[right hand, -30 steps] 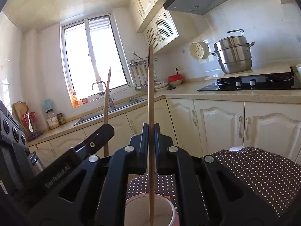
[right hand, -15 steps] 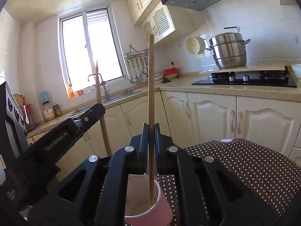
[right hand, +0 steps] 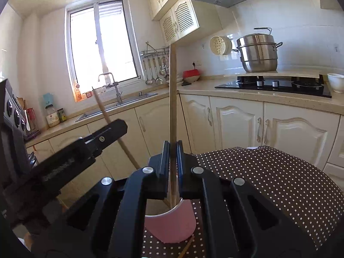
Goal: Organize utensils
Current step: 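Lower the chopsticks into the pink cup and open both tools, then withdraw both tools from the cup back toward the chopstick pile, then close the left tool on a wooden chopstick while the right tool grasps another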
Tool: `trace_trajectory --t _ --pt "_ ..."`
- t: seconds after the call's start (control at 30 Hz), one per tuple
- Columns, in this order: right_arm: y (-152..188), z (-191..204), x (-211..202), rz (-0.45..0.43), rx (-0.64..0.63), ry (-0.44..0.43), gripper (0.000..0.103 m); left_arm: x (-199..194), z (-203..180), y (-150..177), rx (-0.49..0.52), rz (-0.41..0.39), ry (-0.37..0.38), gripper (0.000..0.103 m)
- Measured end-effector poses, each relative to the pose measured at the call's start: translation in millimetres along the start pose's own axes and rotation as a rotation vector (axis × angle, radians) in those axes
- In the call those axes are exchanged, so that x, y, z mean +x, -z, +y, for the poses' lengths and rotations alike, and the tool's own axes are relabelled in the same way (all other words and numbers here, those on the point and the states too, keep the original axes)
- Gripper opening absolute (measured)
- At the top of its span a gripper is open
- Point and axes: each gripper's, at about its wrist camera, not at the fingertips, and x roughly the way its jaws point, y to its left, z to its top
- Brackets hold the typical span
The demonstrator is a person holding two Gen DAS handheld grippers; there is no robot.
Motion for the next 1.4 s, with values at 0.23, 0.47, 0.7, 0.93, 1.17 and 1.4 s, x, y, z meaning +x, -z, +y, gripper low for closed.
trace_trajectory --t 0.23,0.47,0.7,0.93,1.17,1.4 --pt "-4 5 -24 -0.006 0.003 0.045 0.008 -31 -2 -6 0.000 0.037 0.009 0.067" --pt "-7 8 -60 -0.017 0.008 0.066 0.034 -66 -6 -12 -0.018 0.074 0.047 0.079" --pt "18 21 -85 0.085 -0.082 0.069 0.042 -90 -20 6 0.065 0.210 -0.001 0.079" --pt "58 27 -98 0.245 -0.155 0.061 0.042 -102 -24 42 0.122 0.370 -0.022 0.079" --pt "106 20 -101 0.475 -0.189 0.042 0.042 -102 -25 79 0.169 0.540 -0.003 0.079" --pt "139 19 -104 0.620 -0.237 0.034 0.033 -104 -25 98 0.182 0.616 0.021 0.079"
